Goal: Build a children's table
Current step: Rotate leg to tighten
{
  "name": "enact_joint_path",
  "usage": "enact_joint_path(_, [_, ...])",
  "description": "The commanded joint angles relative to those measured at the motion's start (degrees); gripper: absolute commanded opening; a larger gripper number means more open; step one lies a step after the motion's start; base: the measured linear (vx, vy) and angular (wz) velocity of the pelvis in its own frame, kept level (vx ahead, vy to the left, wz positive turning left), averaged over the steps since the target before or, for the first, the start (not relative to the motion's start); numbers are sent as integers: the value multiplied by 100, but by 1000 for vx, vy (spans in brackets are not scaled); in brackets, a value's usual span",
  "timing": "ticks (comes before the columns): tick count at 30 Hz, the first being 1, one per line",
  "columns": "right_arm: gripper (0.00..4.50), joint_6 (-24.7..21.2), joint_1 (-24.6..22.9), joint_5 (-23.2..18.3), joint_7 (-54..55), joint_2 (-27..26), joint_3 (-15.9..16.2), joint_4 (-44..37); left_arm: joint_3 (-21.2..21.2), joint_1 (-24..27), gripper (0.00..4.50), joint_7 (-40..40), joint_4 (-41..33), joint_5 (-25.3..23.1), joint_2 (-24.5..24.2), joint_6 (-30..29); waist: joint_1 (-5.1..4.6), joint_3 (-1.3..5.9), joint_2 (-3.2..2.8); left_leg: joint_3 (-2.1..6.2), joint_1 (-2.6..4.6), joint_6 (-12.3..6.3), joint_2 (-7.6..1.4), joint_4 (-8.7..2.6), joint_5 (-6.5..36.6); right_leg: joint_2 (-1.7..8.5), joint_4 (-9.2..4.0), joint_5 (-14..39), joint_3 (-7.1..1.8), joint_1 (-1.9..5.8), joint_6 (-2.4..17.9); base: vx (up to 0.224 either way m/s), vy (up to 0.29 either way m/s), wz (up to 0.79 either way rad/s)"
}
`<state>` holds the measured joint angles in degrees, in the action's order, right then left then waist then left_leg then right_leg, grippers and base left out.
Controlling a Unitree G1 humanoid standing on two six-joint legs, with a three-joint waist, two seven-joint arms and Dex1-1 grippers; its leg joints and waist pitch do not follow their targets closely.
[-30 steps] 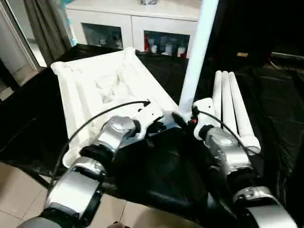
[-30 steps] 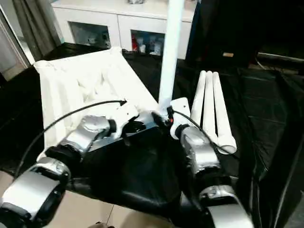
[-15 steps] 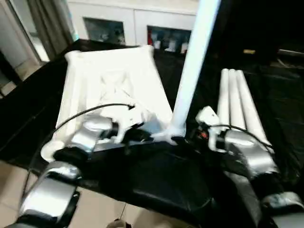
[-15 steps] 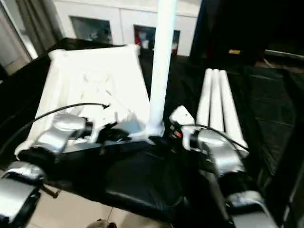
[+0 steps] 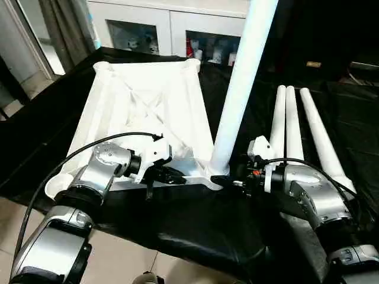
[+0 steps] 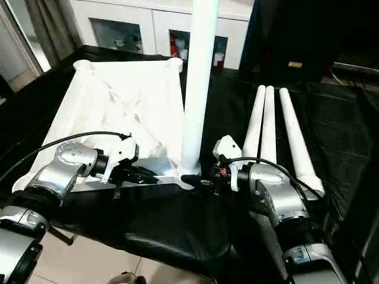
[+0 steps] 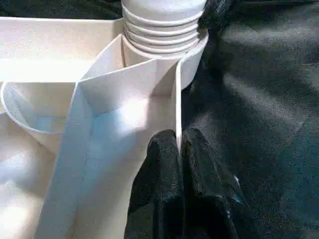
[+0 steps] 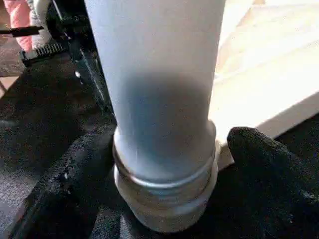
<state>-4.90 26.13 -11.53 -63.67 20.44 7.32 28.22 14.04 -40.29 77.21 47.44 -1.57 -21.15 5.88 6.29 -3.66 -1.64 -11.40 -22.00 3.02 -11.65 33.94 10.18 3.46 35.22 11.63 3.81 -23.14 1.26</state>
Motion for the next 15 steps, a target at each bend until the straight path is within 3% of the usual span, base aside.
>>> enact_joint_path(1, [389,-13,-50,-62,-42,6,-35,-146,59,73,0,160,-145,83,35,-21,6,444,21,108,115,-487,-229,-320,639,494,-307,-54,-277,328,1505,0,0,0])
enact_joint_path(15, [281,-245,-152,-121,-49,-24,-9,-188,67,42,0,44,-86,23,52,24,24,461,30,112,105,-486,-216,-303,543,491,-285,-150,-273,342,1501,0,0,0])
